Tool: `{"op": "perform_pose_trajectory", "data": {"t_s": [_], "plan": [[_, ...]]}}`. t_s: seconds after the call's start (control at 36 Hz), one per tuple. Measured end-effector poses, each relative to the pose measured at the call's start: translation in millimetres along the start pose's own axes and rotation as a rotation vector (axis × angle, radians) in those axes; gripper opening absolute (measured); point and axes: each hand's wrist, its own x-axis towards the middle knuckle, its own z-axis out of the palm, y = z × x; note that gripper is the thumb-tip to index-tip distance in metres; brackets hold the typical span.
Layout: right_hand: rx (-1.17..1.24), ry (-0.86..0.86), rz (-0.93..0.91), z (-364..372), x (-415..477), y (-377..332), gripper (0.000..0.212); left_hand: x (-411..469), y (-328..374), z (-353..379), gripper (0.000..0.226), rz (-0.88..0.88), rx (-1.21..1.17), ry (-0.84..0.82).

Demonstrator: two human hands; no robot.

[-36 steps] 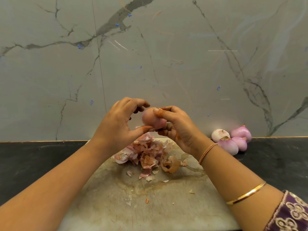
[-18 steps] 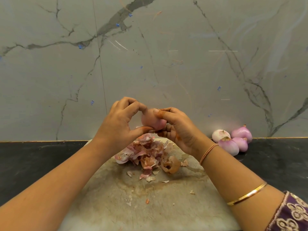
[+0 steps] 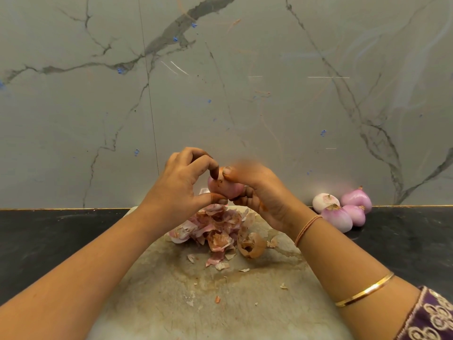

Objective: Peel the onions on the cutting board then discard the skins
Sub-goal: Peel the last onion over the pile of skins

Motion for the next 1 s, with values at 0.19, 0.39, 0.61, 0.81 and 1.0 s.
{"op": "perform_pose_trajectory", "data": {"t_s": [0.19, 0.39, 0.61, 0.81, 1.0], "plan": [[0.025, -0.004, 0.004, 0.0, 0.7, 0.1, 0.033, -0.1, 0.0, 1.5, 0.031, 0.008, 0.018, 0.000], [0.085, 0.026, 0.016, -2.3, 3.1, -0.5, 0.021, 0.4, 0.6, -1.3, 0.030, -0.008, -0.036, 0.080], [-0.013, 0.024, -0.017, -2.2, 3.1, 0.2, 0.028, -0.4, 2.3, 2.0, 0.022, 0.003, -0.102, 0.040], [-0.035, 0.033, -0.003, -0.4, 3.8, 1.0, 0.031, 0.3, 1.7, 2.5, 0.018, 0.027, -0.052, 0.025], [0.196, 0.071, 0.089, -3.6, 4.9, -1.3, 0.022, -1.3, 2.1, 2.9, 0.007, 0.091, 0.030, 0.013]]}}
